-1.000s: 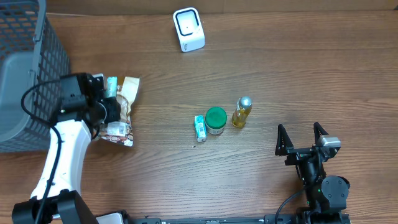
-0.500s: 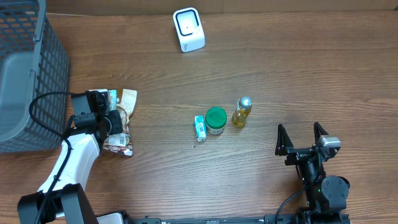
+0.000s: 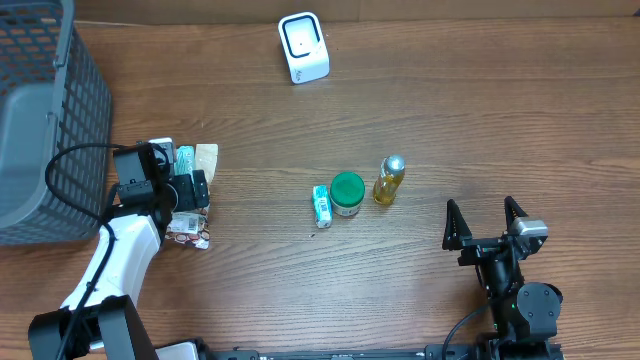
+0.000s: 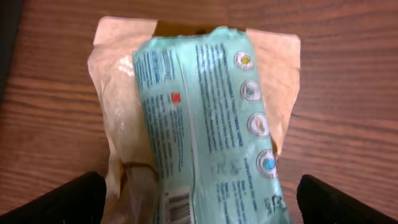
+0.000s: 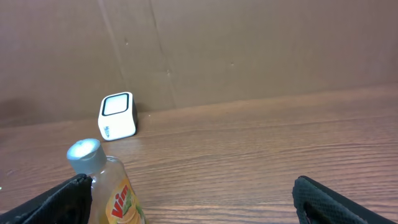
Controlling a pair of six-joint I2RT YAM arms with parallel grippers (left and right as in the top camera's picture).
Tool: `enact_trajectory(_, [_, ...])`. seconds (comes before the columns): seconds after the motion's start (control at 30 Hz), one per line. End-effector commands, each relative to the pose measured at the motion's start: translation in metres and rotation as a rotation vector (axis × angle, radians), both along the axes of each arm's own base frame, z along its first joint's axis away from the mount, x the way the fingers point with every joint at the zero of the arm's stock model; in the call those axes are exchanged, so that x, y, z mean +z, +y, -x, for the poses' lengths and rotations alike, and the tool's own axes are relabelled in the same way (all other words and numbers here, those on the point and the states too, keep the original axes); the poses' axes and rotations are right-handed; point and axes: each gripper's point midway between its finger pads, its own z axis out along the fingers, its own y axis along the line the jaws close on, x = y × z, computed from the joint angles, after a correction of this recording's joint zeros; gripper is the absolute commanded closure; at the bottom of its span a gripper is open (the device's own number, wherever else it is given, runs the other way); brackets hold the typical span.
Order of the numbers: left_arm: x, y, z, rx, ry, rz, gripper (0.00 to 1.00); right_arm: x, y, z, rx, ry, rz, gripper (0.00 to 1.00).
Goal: Scan the item barcode
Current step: 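Carry the wipes pack right toward the tissue packet with the left gripper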
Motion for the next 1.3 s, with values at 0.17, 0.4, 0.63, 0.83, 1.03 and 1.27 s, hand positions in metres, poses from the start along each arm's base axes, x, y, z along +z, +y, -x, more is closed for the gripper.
enact_trajectory(0.17, [0.012, -0.003, -0.018, -0.001, -0.065, 0.017, 0.00, -0.003, 0.001, 0.000, 0.001, 0.001, -0.004, 0.00])
enact_trajectory(0.4, [-0.018, -0.003, -0.029, 0.016, -0.043, 0.049, 0.00, -0.003, 0.001, 0.000, 0.001, 0.001, -0.004, 0.00])
enact_trajectory(0.63, [-0.016, -0.007, -0.041, -0.010, -0.086, 0.075, 0.24, -0.003, 0.001, 0.000, 0.001, 0.001, -0.004, 0.00])
enact_trajectory(0.83, [0.024, -0.005, -0.050, -0.015, -0.188, 0.051, 0.44, -0.003, 0.001, 0.000, 0.001, 0.001, -0.004, 0.00])
enact_trajectory(1.03, [0.080, -0.005, -0.051, -0.022, -0.329, 0.024, 0.57, -0.003, 0.001, 0.000, 0.001, 0.001, -0.004, 0.00])
enact_trajectory(1.27, [0.106, -0.037, -0.029, -0.124, -0.343, 0.125, 0.55, -0.003, 0.001, 0.000, 0.001, 0.001, -0.004, 0.00])
